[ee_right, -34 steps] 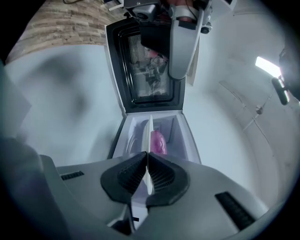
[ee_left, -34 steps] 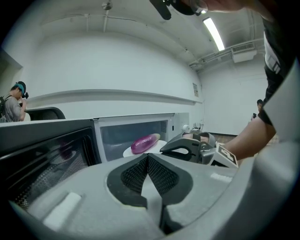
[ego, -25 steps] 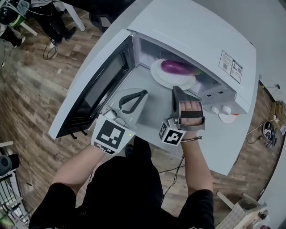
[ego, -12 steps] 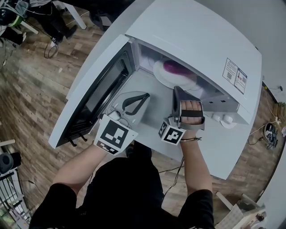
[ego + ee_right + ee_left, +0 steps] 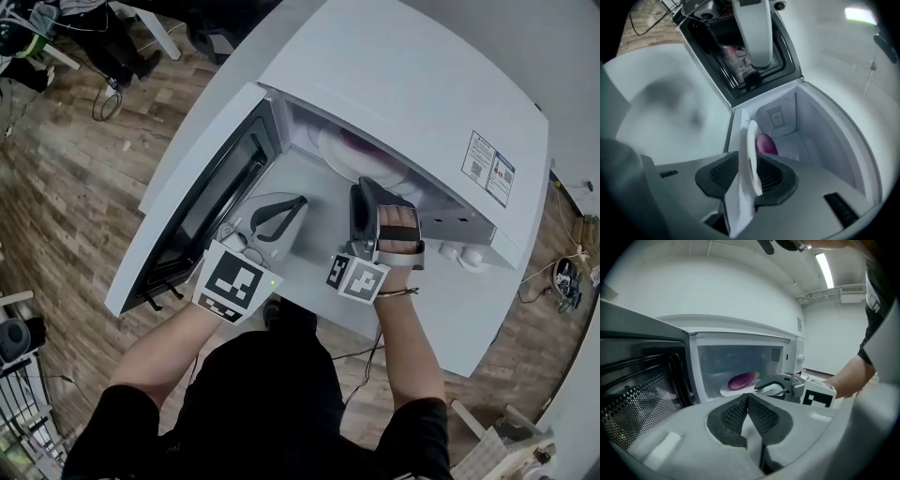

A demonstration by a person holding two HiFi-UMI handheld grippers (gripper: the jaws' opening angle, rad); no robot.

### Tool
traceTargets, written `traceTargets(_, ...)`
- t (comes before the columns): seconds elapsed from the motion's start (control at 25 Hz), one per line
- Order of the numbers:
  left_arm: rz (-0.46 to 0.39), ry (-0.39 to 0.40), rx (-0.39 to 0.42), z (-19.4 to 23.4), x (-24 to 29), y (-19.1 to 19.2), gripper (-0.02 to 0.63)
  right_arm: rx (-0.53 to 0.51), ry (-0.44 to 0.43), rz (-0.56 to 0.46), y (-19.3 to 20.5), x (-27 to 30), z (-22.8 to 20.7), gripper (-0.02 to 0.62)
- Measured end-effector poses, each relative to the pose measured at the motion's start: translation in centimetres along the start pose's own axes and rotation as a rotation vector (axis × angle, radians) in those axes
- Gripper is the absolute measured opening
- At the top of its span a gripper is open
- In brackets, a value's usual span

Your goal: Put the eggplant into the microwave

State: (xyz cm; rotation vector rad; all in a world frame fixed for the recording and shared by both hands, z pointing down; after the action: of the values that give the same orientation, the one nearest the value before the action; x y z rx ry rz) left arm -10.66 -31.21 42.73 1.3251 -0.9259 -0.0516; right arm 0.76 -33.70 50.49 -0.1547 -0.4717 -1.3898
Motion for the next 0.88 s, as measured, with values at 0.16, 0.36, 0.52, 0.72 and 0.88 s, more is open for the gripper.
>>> traceTargets(0.16,0.007,0.001,-0.004,0.1,0.0,-0.4,0.009,0.022,-0.011,-0.040,-0.5,-0.4,-0.3,0.096)
traceTargets(0.36,0.012,-0.003,-0.010,0.4,0.1,-0.7,0.009,0.109,-0.061,-0.028,-0.7,0.4,-0.8,0.038)
traceTargets(0.52,0.022,0.002,-0.006,0.5,0.1,-0.9,0.009,0.184,-0.087,-0.013,-0.5,1.3,-1.6,0.040)
traceTargets(0.72,0.025,-0.001,-0.013,1.0,0.0,-1.2,0.009,0.290,-0.142,0.006,-0.1,2.7,-2.4,0.043)
traceTargets(0.88,0.021,-0.001,-0.031,1.1,-0.2,-1.2,0.009,0.377,-0.177,0.015,-0.1,3.2,-3.2,0.045)
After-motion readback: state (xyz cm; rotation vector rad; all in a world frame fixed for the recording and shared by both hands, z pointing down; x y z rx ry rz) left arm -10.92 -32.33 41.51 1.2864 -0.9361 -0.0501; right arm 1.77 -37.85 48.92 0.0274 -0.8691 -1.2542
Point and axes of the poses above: the fingertips, and each gripper's own axes: x forward along the fingers, z to its left, y out of its underside, the point moved 4 cm from there along -x, backward along the fingers, and after that the axes turned 10 degrees about z, right-handed, at the moved point
